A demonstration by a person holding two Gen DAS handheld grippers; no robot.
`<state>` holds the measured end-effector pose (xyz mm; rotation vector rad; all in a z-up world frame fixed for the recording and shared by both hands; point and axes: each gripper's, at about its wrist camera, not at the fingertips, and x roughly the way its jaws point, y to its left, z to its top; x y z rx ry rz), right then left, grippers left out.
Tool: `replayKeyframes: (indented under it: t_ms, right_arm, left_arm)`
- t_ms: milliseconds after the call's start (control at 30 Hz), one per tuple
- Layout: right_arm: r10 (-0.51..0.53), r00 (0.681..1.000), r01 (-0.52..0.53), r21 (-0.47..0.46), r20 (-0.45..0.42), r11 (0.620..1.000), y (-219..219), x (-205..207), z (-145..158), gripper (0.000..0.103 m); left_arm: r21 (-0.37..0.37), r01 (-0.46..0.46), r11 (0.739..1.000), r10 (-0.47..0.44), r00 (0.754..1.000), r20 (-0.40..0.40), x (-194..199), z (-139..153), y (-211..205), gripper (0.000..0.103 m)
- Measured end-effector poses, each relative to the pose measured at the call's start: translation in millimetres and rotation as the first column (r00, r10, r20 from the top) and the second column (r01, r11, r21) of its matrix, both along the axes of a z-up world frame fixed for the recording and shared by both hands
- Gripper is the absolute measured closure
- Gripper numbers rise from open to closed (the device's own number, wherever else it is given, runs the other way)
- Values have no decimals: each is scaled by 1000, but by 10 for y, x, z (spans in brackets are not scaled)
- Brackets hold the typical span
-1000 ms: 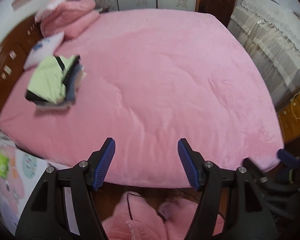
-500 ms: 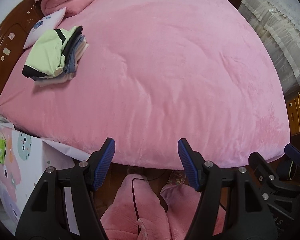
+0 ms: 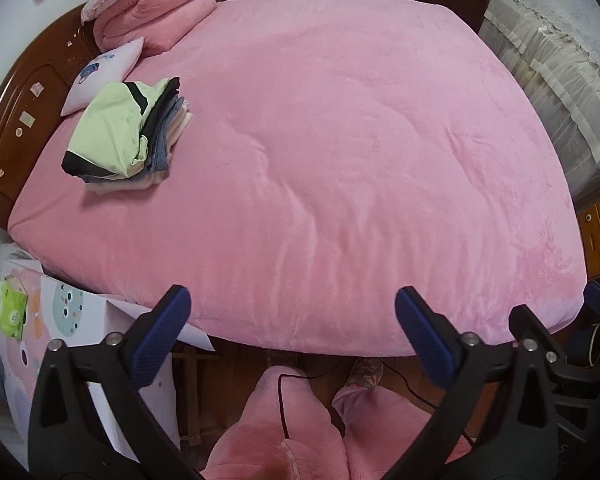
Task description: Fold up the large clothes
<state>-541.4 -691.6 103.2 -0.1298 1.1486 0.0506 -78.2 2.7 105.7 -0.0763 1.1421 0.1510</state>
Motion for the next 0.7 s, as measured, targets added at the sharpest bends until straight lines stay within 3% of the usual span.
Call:
replayKeyframes:
  t_ms: [700]
  right_arm:
    - [-38, 998, 37, 28, 47, 999, 71, -272, 168, 0]
  left_arm:
    - [-31, 11, 999, -10, 999, 43, -201, 109, -71, 1]
